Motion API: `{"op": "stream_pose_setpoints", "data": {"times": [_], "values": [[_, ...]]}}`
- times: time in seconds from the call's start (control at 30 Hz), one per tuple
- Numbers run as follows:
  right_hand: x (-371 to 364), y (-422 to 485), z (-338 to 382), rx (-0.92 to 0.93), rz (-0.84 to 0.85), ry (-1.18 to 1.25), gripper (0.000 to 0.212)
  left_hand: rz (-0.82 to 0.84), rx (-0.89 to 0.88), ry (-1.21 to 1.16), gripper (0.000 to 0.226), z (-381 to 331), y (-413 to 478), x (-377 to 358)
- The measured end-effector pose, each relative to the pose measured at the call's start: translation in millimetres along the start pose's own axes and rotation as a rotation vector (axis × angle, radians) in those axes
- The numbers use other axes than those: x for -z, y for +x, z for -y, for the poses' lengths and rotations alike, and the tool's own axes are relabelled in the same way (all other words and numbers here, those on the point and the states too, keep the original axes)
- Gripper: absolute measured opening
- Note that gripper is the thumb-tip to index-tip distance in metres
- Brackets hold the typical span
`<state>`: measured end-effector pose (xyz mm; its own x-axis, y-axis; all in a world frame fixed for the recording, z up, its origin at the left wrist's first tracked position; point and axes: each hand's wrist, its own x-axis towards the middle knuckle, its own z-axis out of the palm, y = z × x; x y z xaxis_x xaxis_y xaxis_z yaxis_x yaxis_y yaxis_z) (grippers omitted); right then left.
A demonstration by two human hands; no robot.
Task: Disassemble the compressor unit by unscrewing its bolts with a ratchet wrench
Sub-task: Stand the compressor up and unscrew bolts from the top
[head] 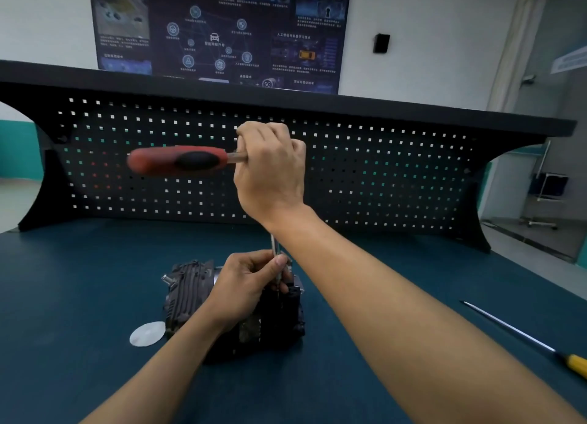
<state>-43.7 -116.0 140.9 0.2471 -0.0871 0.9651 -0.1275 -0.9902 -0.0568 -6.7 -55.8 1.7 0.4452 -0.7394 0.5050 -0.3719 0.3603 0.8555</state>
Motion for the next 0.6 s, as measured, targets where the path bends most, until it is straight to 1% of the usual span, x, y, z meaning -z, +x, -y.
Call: {"op": "stream_pose_setpoints", "data": {"times": [0.1,0.17,0.23,0.33,0.4,0.5,0.6], "values": [[-1.4,1.8,-0.6,0.014,0.047,-0.141,0.031,-0.017,-0.018,0.022,0.039,-1.0,0.3,-2.1],[-2.9,2.5,2.0,0.008,0.060,-0.200,0.029,-0.024,-0.026,0.038,0.039,-1.7,0.0,-3.5],[-3.3,2.7,3.3,-0.025,0.088,-0.156,0.024,-0.028,-0.018,0.027,0.040,-2.4,-0.3,-4.0],[-0.5,1.4,2.2,-0.115,0.149,0.130,0.021,-0.029,0.005,-0.020,0.042,-1.6,-0.7,-3.0],[1.0,2.6,2.9,-0.224,0.160,0.377,0.024,-0.017,0.031,-0.056,0.043,-0.3,-0.7,-1.0],[3.7,5.1,6.9,-0.530,0.148,0.920,0.019,-0.005,0.055,-0.087,0.041,1.6,-0.4,0.8],[6.1,7.4,-0.2,-0.785,0.202,1.316,0.023,0.029,0.075,-0.101,0.040,2.9,-0.1,1.4]]}}
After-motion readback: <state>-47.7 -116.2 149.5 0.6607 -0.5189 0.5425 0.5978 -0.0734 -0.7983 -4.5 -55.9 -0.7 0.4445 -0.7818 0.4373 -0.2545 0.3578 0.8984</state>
